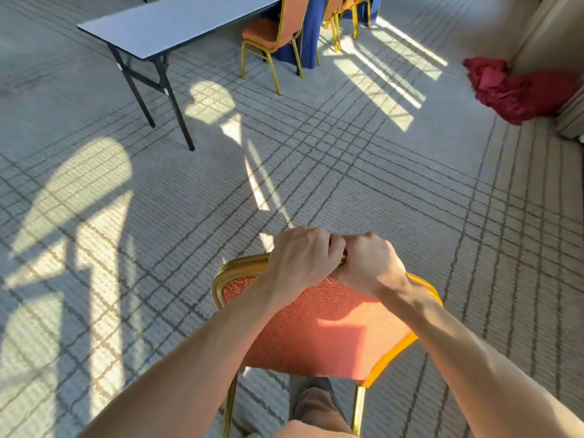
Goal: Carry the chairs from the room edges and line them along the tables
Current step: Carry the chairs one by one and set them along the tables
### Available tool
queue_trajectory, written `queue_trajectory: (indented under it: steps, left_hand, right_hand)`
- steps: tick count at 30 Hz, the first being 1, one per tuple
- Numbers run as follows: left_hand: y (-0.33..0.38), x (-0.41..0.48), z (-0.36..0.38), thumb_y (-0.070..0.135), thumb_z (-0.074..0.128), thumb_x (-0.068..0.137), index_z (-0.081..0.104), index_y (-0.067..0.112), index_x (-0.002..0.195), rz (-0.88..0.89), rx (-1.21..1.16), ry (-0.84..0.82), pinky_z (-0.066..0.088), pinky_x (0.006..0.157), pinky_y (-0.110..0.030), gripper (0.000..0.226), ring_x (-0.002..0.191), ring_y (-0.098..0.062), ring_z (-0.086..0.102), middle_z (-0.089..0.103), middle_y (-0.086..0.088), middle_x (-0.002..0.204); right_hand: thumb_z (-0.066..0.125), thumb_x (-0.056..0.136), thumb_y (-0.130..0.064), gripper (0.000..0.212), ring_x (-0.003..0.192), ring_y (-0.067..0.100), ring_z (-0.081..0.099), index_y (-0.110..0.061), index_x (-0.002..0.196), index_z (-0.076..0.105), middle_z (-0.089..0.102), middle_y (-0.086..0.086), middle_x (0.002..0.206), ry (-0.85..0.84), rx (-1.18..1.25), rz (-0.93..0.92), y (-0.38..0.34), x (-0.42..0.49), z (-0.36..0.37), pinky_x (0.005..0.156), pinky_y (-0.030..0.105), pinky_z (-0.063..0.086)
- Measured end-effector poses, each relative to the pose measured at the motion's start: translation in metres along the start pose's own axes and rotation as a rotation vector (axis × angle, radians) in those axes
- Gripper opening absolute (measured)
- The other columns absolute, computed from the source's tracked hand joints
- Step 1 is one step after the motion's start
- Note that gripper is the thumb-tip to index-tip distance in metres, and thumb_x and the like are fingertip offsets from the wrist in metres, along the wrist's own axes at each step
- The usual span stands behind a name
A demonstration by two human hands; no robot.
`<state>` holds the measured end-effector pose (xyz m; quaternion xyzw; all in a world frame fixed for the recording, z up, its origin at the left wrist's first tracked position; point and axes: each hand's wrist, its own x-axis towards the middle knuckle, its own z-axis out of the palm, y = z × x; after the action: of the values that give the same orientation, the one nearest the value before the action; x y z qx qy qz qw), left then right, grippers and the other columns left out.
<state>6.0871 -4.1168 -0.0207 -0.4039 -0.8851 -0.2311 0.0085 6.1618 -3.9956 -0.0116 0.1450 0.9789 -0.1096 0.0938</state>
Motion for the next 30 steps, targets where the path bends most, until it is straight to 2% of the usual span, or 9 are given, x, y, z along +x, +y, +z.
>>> queue_trajectory:
  steps: [3, 8, 12, 15, 18, 21, 23, 27, 30]
  left_hand:
    - [-0.016, 0.066, 0.007, 0.035, 0.033, 0.095, 0.054, 0.011, 0.056, 0.014, 0.022, 0.004, 0.033, 0.052, -0.029, 0.051, 0.051, -0.02, 0.054, 0.058, -0.004, 0.053]
    - [-0.036, 0.156, 0.018, 0.038, 0.027, 0.095, 0.052, 0.016, 0.057, 0.022, 0.022, -0.07, 0.037, 0.048, -0.03, 0.051, 0.046, -0.011, 0.049, 0.05, 0.006, 0.049]
    - [-0.045, 0.222, 0.012, 0.042, 0.021, 0.09, 0.048, 0.016, 0.052, -0.004, 0.042, -0.039, 0.031, 0.047, -0.029, 0.053, 0.048, -0.015, 0.052, 0.049, 0.004, 0.048]
    - [-0.046, 0.264, 0.006, 0.041, 0.024, 0.091, 0.045, 0.017, 0.05, -0.006, 0.055, -0.002, 0.029, 0.047, -0.029, 0.052, 0.046, -0.015, 0.05, 0.047, 0.006, 0.046]
    - [-0.05, 0.293, 0.005, 0.042, 0.023, 0.091, 0.053, 0.011, 0.055, -0.021, 0.071, 0.015, 0.034, 0.046, -0.029, 0.056, 0.046, -0.015, 0.052, 0.054, 0.002, 0.049]
    - [-0.054, 0.307, 0.014, 0.037, 0.031, 0.097, 0.054, 0.011, 0.058, -0.031, 0.094, -0.013, 0.033, 0.047, -0.029, 0.052, 0.044, -0.011, 0.046, 0.048, 0.005, 0.048]
    - [-0.059, 0.314, 0.026, 0.034, 0.035, 0.099, 0.053, 0.012, 0.057, -0.043, 0.098, -0.041, 0.03, 0.047, -0.029, 0.051, 0.043, -0.008, 0.043, 0.047, 0.007, 0.048]
    - [-0.066, 0.327, 0.048, 0.036, 0.031, 0.099, 0.056, 0.013, 0.058, -0.086, 0.091, -0.101, 0.042, 0.049, -0.032, 0.053, 0.048, -0.014, 0.053, 0.057, 0.002, 0.053]
    - [-0.066, 0.341, 0.063, 0.033, 0.033, 0.101, 0.051, 0.017, 0.062, -0.085, 0.089, -0.137, 0.042, 0.054, -0.032, 0.046, 0.054, -0.018, 0.056, 0.057, 0.001, 0.058]
  right_hand:
    - [0.061, 0.083, -0.051, 0.027, 0.083, 0.028, 0.062, -0.024, 0.089, 0.06, 0.064, 0.003, 0.087, 0.01, 0.055, -0.031, 0.02, 0.055, -0.025, 0.07, 0.033, 0.049]
    - [0.057, 0.088, -0.042, 0.022, 0.084, 0.027, 0.064, -0.021, 0.087, 0.062, 0.066, 0.004, 0.086, -0.024, 0.116, -0.109, 0.051, 0.133, -0.058, 0.068, 0.031, 0.048]
    - [0.055, 0.09, -0.041, 0.021, 0.085, 0.026, 0.063, -0.022, 0.089, 0.061, 0.065, 0.003, 0.087, -0.022, 0.098, -0.167, 0.075, 0.193, -0.089, 0.07, 0.032, 0.047]
    - [0.055, 0.089, -0.042, 0.02, 0.085, 0.028, 0.063, -0.023, 0.092, 0.062, 0.065, 0.004, 0.089, 0.029, 0.09, -0.201, 0.09, 0.231, -0.107, 0.071, 0.034, 0.048]
    - [0.055, 0.089, -0.044, 0.021, 0.082, 0.027, 0.064, -0.024, 0.092, 0.062, 0.065, 0.003, 0.087, 0.098, 0.058, -0.225, 0.1, 0.259, -0.114, 0.069, 0.033, 0.049]
    - [0.054, 0.089, -0.044, 0.022, 0.08, 0.026, 0.065, -0.024, 0.093, 0.063, 0.067, 0.002, 0.085, 0.155, 0.011, -0.268, 0.11, 0.276, -0.106, 0.068, 0.033, 0.048]
    - [0.053, 0.09, -0.042, 0.021, 0.081, 0.026, 0.065, -0.023, 0.096, 0.063, 0.068, 0.002, 0.087, 0.132, 0.032, -0.29, 0.119, 0.289, -0.096, 0.068, 0.033, 0.048]
    - [0.051, 0.092, -0.041, 0.024, 0.084, 0.027, 0.066, -0.022, 0.101, 0.062, 0.067, 0.004, 0.09, 0.041, 0.027, -0.274, 0.135, 0.309, -0.082, 0.069, 0.033, 0.048]
    - [0.05, 0.093, -0.039, 0.023, 0.085, 0.027, 0.065, -0.021, 0.102, 0.062, 0.067, 0.003, 0.092, 0.029, 0.036, -0.262, 0.146, 0.325, -0.078, 0.07, 0.033, 0.048]
